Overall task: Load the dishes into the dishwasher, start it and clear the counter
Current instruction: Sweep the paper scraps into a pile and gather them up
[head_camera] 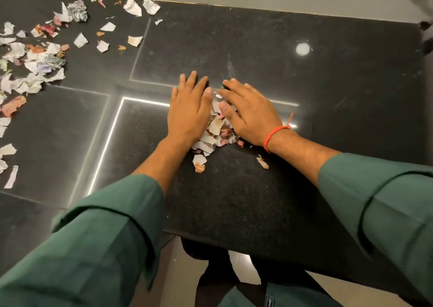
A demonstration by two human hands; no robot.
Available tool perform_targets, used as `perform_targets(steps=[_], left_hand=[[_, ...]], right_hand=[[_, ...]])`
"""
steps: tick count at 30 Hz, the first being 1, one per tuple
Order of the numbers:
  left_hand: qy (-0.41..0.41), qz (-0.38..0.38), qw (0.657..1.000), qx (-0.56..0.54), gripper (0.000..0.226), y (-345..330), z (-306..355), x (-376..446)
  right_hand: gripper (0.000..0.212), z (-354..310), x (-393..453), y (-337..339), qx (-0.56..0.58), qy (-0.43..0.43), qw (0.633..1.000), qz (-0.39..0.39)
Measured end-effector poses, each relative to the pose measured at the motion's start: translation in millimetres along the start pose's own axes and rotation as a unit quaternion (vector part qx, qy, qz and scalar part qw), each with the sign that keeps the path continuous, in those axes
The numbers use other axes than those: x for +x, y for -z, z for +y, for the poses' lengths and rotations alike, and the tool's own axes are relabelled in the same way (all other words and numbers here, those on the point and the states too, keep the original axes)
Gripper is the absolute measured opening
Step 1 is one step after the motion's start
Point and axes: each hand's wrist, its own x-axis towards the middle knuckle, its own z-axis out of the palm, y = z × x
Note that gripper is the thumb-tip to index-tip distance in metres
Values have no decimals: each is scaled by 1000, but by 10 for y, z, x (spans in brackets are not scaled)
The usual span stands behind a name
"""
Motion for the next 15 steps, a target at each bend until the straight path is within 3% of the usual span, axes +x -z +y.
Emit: perform_targets(steps=[8, 12, 15], left_hand=[[-67, -47, 994, -69, 54, -56, 145, -553], [3, 44, 985, -165, 48, -55, 136, -876], [53, 120, 981, -141, 45, -137, 163, -1060]], right_hand=[[60, -31, -57, 43, 54, 13, 998, -15], [61, -81, -153, 25, 62, 24, 997, -25], [55, -204, -271, -55, 89, 22, 996, -23]])
